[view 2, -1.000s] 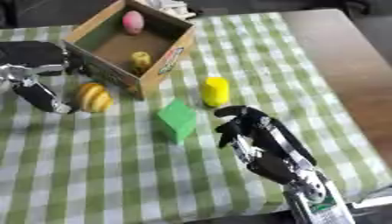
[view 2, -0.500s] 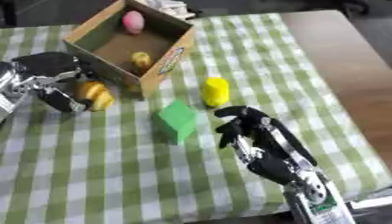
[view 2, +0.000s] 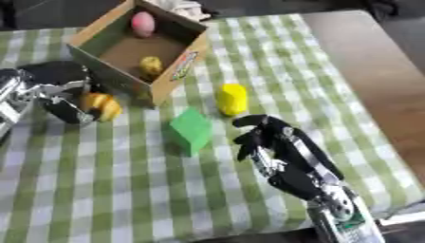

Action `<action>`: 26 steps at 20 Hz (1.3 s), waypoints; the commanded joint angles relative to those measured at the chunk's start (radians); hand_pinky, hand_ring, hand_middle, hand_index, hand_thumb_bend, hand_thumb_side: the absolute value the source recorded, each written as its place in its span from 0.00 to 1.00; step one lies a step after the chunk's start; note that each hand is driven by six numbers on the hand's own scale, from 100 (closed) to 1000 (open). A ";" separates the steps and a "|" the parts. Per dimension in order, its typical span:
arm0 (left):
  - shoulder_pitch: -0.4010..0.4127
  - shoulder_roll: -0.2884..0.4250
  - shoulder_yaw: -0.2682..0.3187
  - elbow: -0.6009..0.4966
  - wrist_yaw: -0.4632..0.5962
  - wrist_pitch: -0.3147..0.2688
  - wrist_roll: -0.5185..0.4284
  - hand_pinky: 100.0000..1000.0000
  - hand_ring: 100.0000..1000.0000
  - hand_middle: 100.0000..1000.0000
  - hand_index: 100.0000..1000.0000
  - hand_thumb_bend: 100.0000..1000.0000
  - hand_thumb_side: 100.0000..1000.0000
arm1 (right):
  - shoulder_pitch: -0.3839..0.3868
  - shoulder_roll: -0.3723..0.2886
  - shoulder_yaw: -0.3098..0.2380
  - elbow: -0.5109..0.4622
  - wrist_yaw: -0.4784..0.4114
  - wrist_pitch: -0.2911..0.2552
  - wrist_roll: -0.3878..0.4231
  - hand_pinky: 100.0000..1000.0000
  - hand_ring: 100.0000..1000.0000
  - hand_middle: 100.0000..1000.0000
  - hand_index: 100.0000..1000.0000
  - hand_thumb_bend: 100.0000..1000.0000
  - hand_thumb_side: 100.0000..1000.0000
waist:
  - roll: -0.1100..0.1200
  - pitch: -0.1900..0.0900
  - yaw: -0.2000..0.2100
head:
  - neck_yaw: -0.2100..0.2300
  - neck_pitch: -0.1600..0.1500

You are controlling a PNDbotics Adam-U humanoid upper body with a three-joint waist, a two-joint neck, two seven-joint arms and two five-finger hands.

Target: Pick up objects on the table and place them in the box.

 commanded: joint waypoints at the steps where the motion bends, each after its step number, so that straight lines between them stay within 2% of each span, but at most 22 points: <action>1: -0.012 0.064 0.026 -0.090 0.045 0.023 0.003 0.52 0.39 0.37 0.55 0.06 0.19 | -0.003 -0.007 -0.007 -0.014 0.005 0.000 -0.004 0.69 0.41 0.17 0.74 0.00 0.46 | 0.002 -0.015 0.002 | -0.005 -0.003; 7: -0.033 0.135 0.058 -0.263 0.145 0.062 -0.012 0.52 0.39 0.37 0.55 0.03 0.17 | -0.001 -0.010 -0.007 -0.012 0.006 0.000 -0.005 0.69 0.41 0.17 0.74 0.00 0.46 | 0.006 -0.019 0.006 | -0.008 0.002; 10: -0.059 0.137 0.081 -0.295 0.162 0.091 0.015 0.53 0.40 0.38 0.57 0.02 0.15 | 0.001 -0.010 -0.008 -0.010 0.005 0.000 -0.006 0.69 0.41 0.17 0.74 0.00 0.47 | 0.007 -0.021 0.006 | -0.008 0.005; 15: -0.109 0.064 0.080 -0.187 0.124 0.130 0.097 0.55 0.43 0.41 0.61 0.00 0.14 | 0.001 -0.008 -0.001 -0.008 0.002 0.001 -0.002 0.69 0.41 0.18 0.74 0.00 0.47 | 0.004 -0.023 0.000 | -0.003 0.004; 20: -0.150 -0.030 0.069 -0.032 0.021 0.144 0.227 0.57 0.45 0.43 0.63 0.00 0.14 | 0.001 -0.006 0.004 -0.008 -0.003 0.001 0.004 0.69 0.41 0.18 0.74 0.00 0.47 | -0.002 -0.023 -0.009 | 0.001 -0.008; 21: -0.154 -0.040 0.069 -0.012 0.008 0.143 0.247 0.60 0.49 0.46 0.67 0.01 0.14 | 0.001 -0.006 0.005 -0.009 -0.004 0.001 0.005 0.69 0.41 0.18 0.74 0.00 0.47 | -0.003 -0.023 -0.010 | 0.003 -0.008; 22: -0.159 -0.057 0.072 0.009 -0.011 0.151 0.274 0.61 0.49 0.47 0.68 0.01 0.14 | 0.001 -0.005 0.006 -0.009 -0.005 0.002 0.006 0.69 0.41 0.18 0.74 0.00 0.47 | -0.003 -0.024 -0.013 | 0.006 -0.008; 23: -0.164 -0.074 0.073 0.030 -0.030 0.160 0.304 0.64 0.53 0.50 0.71 0.04 0.13 | 0.001 -0.005 0.007 -0.008 -0.006 0.002 0.008 0.69 0.41 0.18 0.74 0.00 0.47 | -0.004 -0.024 -0.015 | 0.008 -0.007; 25: -0.169 -0.100 0.072 0.067 -0.067 0.175 0.363 0.65 0.53 0.50 0.72 0.09 0.14 | 0.000 -0.004 0.009 -0.008 -0.008 0.002 0.011 0.69 0.41 0.18 0.74 0.00 0.47 | -0.004 -0.024 -0.018 | 0.011 -0.005; 26: -0.169 -0.110 0.069 0.081 -0.083 0.180 0.386 0.67 0.57 0.55 0.78 0.15 0.14 | -0.001 -0.004 0.009 -0.009 -0.009 0.002 0.012 0.69 0.41 0.18 0.74 0.00 0.47 | -0.004 -0.024 -0.019 | 0.011 -0.004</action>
